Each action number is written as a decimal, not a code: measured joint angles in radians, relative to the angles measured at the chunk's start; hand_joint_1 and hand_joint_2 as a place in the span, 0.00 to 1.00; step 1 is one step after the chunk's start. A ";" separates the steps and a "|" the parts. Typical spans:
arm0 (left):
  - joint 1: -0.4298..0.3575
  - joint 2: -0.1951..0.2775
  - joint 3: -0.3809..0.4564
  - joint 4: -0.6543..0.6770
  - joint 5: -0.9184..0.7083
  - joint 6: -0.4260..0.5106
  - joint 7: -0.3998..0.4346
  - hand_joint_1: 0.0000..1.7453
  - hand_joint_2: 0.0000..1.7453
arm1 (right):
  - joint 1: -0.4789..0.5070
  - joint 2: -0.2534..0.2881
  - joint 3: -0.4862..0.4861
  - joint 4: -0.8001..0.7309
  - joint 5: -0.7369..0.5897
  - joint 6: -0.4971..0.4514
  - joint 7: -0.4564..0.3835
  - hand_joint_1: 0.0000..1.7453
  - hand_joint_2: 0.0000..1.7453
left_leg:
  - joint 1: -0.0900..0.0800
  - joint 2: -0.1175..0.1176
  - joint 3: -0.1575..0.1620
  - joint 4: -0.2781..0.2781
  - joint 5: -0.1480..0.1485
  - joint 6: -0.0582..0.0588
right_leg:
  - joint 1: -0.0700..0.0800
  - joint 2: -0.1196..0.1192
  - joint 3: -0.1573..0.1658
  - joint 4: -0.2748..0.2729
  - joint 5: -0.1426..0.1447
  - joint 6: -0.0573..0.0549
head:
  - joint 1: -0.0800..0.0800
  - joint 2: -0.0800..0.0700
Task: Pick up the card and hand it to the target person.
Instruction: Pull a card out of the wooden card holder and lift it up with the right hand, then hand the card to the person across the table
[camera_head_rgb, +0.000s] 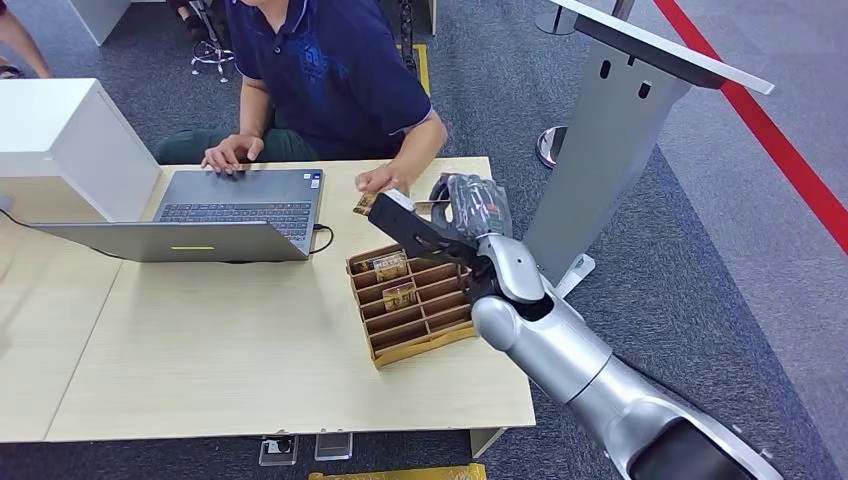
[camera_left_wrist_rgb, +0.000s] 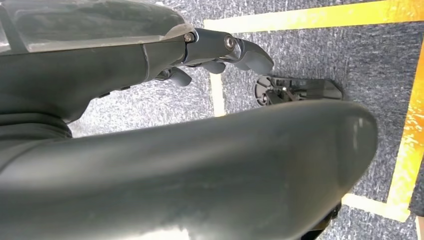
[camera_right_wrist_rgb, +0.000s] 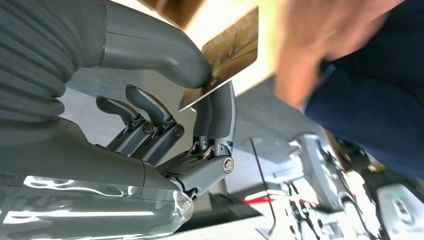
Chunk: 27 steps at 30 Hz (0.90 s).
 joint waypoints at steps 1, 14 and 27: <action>0.000 0.000 0.000 0.000 0.000 0.000 -0.001 0.00 0.00 | -0.006 0.000 -0.001 -0.012 -0.001 -0.001 0.002 1.00 1.00 | 0.000 0.000 0.000 0.000 0.000 0.000 | 0.000 0.000 0.000 0.000 0.000 0.000 | 0.000 0.000; -0.011 -0.004 0.000 0.000 -0.001 -0.004 0.000 0.00 0.00 | -0.032 -0.006 -0.003 -0.033 -0.049 -0.078 -0.089 1.00 1.00 | 0.000 0.000 -0.001 0.000 0.000 0.000 | 0.000 0.000 0.000 0.000 0.000 0.000 | 0.000 0.000; -0.009 -0.007 0.000 0.000 0.006 -0.004 -0.002 0.00 0.00 | -0.036 0.026 0.006 0.097 -0.010 -0.142 -0.149 0.00 1.00 | 0.000 -0.001 -0.001 0.000 0.000 0.000 | 0.000 0.000 0.000 0.000 0.000 0.000 | 0.000 0.000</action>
